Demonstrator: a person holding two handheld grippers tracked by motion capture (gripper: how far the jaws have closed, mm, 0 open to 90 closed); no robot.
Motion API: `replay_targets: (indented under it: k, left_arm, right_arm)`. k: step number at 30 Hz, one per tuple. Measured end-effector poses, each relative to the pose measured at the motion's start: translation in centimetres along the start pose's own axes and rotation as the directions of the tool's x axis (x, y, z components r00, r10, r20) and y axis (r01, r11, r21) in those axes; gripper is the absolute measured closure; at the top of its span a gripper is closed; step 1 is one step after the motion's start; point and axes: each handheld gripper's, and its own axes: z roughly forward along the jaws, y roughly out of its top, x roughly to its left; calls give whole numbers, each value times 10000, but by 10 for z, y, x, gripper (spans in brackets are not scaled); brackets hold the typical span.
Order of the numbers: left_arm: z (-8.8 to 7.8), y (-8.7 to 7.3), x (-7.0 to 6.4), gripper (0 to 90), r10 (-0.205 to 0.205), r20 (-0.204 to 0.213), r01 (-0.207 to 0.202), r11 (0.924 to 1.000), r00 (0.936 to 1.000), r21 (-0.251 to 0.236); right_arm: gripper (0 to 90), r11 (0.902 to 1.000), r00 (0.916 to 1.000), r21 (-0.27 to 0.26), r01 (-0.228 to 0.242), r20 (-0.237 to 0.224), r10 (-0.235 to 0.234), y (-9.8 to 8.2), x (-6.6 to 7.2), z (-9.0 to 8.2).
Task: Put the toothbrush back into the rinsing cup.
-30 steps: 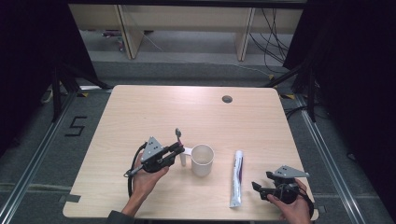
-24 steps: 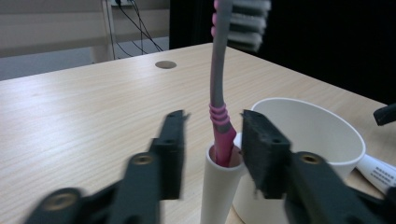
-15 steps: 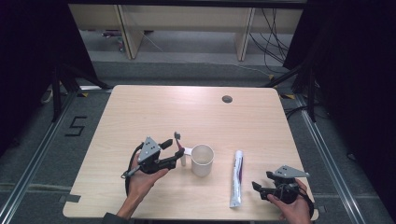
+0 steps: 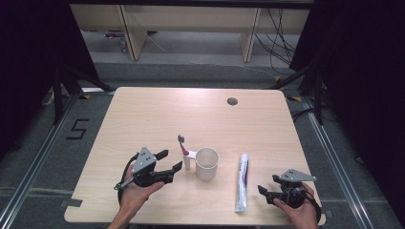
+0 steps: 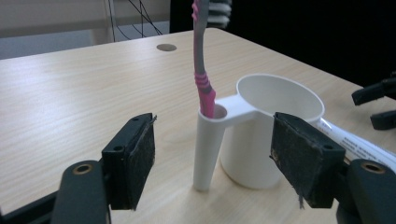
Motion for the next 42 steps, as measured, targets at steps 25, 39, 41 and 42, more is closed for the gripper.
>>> replay_targets:
  k: [25, 39, 41, 42]
  left_arm:
    - [-38, -49, -8, 243, -104, -83, 116, 9849, 9999, 1727]
    - [-55, -69, -14, 236, 157, -115, -124, 9683, 9998, 2497]
    - [-56, -70, -17, 235, 282, -42, -262, 9670, 9996, 2533]
    - [-57, -70, -19, 232, 368, -44, -345, 9661, 9993, 2557]
  right_arm:
    - [265, 9993, 9994, 139, -358, -20, 358, -1, -1, 0]
    - [266, 9995, 9995, 29, -305, -54, 305, -2, -1, 1]
    - [266, 10000, 10000, -43, 2, 41, -2, -2, -3, 1]
    - [266, 10000, 10000, -23, -23, 85, 23, -2, -3, 1]
